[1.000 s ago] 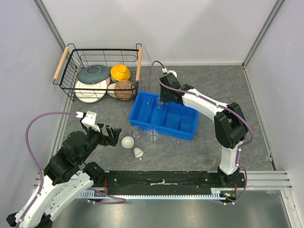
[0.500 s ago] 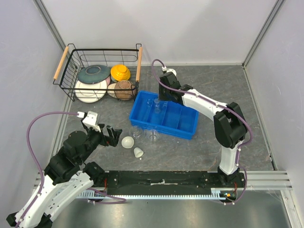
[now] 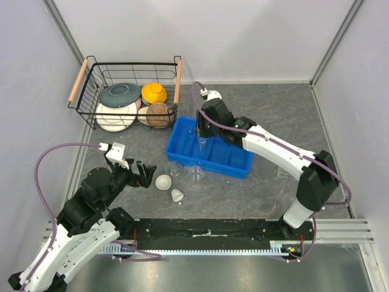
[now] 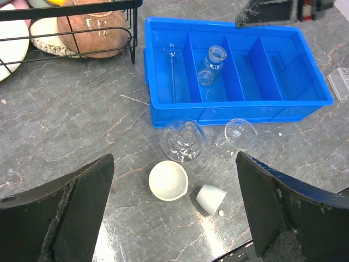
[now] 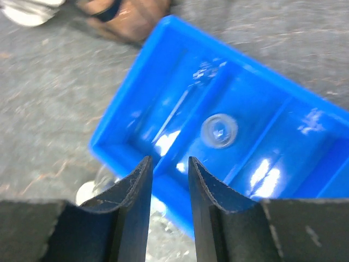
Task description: Organize the chemistry lab equipment
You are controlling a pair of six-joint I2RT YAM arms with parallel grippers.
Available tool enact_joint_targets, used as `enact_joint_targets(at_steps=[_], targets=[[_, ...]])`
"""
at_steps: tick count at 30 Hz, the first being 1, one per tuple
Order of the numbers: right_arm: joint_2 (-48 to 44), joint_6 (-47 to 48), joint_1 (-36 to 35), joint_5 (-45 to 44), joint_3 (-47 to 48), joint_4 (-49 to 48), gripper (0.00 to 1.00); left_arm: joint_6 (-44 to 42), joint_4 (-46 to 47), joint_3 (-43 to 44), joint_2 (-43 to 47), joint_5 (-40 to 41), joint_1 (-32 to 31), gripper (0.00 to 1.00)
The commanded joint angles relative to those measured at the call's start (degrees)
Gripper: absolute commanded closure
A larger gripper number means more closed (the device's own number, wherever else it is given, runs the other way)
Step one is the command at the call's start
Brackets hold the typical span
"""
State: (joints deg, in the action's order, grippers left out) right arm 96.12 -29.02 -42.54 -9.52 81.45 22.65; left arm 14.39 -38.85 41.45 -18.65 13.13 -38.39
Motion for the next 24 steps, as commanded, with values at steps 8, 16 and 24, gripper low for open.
enact_joint_targets(at_steps=[8, 16, 24], targets=[[-8.14, -2.10, -10.27, -1.99, -9.90, 5.82, 0.61, -1.39, 2.29, 0.21, -1.12, -1.87, -0.10, 0.00], [-5.50, -2.63, -11.86, -3.75, -13.51, 5.56, 0.62, -1.74, 1.67, 0.38, -4.11, -2.84, -0.10, 0.00], [-2.17, -3.15, -12.74, -2.96, -15.26, 3.37, 0.62, -1.74, 1.76, 0.03, -2.97, -2.67, -0.10, 0.00]])
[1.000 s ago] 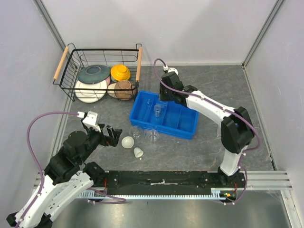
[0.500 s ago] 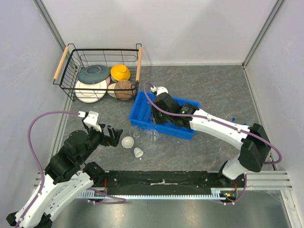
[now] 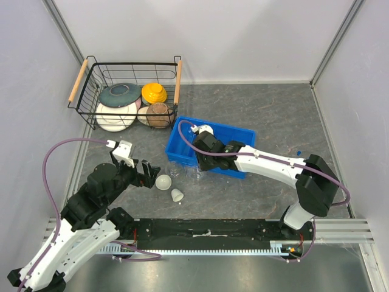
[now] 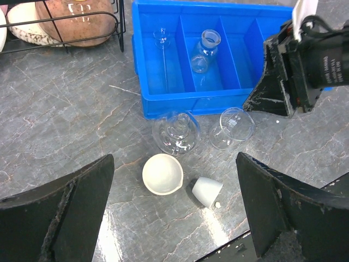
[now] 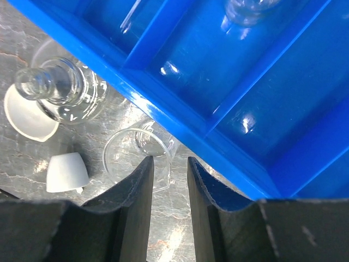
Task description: Organize the chemistry lab equipment
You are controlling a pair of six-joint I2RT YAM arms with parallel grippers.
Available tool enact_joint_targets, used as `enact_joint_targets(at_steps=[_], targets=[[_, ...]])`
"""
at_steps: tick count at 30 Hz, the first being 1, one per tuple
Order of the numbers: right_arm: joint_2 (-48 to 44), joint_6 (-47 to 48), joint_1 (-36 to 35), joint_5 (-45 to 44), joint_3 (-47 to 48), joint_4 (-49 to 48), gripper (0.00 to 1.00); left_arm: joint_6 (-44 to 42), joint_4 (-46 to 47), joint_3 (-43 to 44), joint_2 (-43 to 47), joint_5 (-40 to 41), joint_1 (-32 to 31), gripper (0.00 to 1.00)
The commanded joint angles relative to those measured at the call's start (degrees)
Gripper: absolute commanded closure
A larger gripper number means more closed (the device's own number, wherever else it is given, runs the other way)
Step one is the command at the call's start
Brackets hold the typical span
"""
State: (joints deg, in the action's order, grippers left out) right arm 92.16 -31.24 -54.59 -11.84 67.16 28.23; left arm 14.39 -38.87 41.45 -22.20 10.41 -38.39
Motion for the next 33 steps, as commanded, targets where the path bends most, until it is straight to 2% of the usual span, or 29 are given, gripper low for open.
enact_joint_targets(at_steps=[1, 10, 12, 13, 14, 21, 26, 33], targets=[[2.14, -1.01, -0.87, -0.56, -1.15, -2.39, 0.62, -1.74, 1.70, 0.12, 0.57, 0.13, -0.10, 0.00], [5.57, -1.19, -1.05, 0.58, -2.12, -4.50, 0.65, -1.65, 1.78, 0.03, 0.75, 0.57, -0.10, 0.00], [5.75, -1.28, -1.22, 1.02, -2.12, -4.94, 0.74, -1.65, 1.78, 0.03, 0.75, 0.57, -0.10, 0.00], [5.84, -1.45, -1.22, 1.02, -2.03, -4.85, 0.92, -1.56, 1.70, 0.03, 0.75, 0.57, -0.10, 0.00], [5.75, -1.45, -1.22, 0.94, -2.03, -4.85, 1.00, -1.56, 1.69, 0.03, 0.75, 0.66, -0.10, 0.00], [1.54, -2.07, -2.01, 1.11, -0.80, -2.66, 1.00, -1.56, 1.61, 0.03, 0.66, 0.83, -0.10, 0.00], [-3.72, -2.24, -2.89, 1.12, 4.20, 2.70, 1.00, -1.47, 1.69, 0.03, 0.66, 0.84, -0.10, 0.00], [-6.12, -0.75, -2.19, -7.05, 11.33, 8.42, 1.00, -1.47, 1.69, 0.03, 0.66, 0.84, -0.10, 0.00]])
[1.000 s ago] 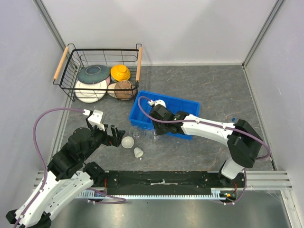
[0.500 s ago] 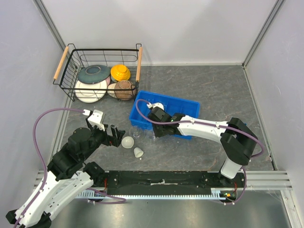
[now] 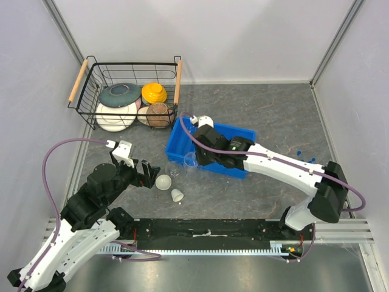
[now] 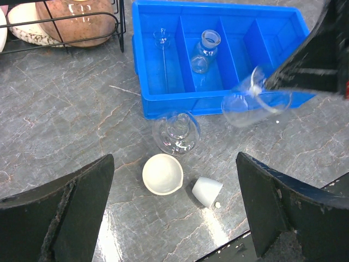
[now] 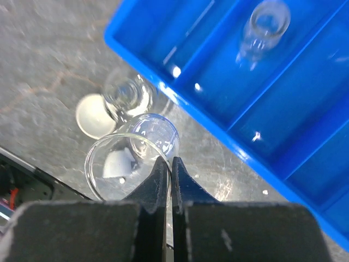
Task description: Organize the chemistry lab equipment
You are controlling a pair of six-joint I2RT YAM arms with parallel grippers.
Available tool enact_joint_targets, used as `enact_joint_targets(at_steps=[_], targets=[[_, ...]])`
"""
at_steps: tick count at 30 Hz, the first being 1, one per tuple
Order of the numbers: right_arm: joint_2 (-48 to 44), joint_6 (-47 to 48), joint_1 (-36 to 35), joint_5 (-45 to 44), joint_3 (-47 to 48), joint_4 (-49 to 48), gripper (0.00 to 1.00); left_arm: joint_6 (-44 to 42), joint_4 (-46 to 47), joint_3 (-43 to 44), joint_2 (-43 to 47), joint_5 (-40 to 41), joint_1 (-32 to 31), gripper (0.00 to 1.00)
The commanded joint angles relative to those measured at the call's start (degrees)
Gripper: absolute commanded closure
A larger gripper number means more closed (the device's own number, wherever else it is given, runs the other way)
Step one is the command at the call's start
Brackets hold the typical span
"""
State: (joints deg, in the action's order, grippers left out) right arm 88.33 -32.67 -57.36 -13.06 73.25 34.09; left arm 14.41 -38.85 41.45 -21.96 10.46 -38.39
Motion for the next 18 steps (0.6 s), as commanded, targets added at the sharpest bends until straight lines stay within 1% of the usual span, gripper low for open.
enact_joint_targets(at_steps=[1, 5, 13, 18], targets=[[-2.12, 0.85, 1.37, -6.18, 5.49, 2.56, 1.00, -1.49, 1.59, 0.03, 0.34, 0.88, -0.10, 0.00], [-0.19, 1.29, 4.45, -6.10, 5.85, 0.37, 1.00, -1.49, 1.67, 0.03, 0.33, 1.05, -0.10, 0.00], [3.95, 1.11, 11.21, -2.50, 4.18, -4.99, 1.00, -1.41, 1.59, 0.03, 0.51, 1.23, -0.10, 0.00], [6.67, 1.20, 12.10, -1.27, 4.09, -6.05, 1.00, -1.41, 1.50, 0.03, 0.34, 1.23, -0.10, 0.00]])
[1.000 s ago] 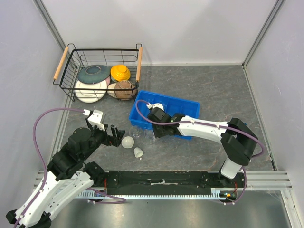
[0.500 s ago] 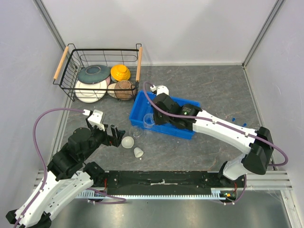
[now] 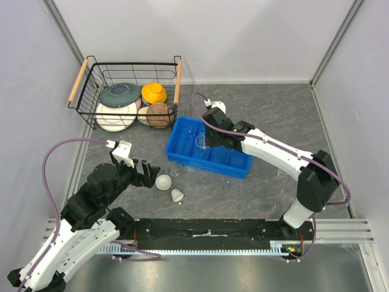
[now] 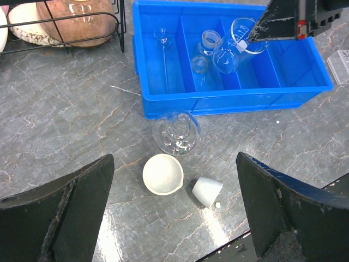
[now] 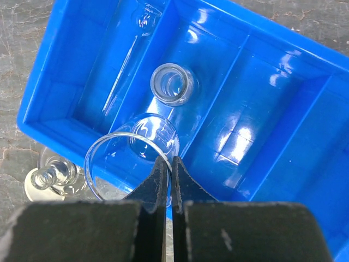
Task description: Organize the chemistry lab equipment
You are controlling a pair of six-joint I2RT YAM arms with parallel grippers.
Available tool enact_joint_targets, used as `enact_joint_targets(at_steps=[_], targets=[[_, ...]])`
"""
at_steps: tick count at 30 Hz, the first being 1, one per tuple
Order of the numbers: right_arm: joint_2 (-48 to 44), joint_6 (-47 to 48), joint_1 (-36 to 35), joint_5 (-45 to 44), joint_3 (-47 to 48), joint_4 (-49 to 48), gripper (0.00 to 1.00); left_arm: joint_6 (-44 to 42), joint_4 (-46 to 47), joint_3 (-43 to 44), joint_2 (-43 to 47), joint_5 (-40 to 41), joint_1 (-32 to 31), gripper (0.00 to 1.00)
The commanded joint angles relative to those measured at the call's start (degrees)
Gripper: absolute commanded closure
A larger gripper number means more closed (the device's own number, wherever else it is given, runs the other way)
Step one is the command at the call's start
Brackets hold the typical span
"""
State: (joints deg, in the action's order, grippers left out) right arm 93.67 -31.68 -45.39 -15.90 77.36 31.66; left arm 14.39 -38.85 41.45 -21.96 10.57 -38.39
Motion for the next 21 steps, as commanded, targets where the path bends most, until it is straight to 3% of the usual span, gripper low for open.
enact_joint_targets(at_steps=[1, 21], targets=[[2.04, 0.22, 0.21, 1.66, -0.19, -3.97, 1.00, -1.30, 1.58, 0.03, 0.42, 1.12, -0.10, 0.00], [8.81, -1.45, 1.44, -0.71, -1.69, -7.40, 1.00, -1.30, 1.50, 0.03, 0.60, 1.21, -0.10, 0.00]])
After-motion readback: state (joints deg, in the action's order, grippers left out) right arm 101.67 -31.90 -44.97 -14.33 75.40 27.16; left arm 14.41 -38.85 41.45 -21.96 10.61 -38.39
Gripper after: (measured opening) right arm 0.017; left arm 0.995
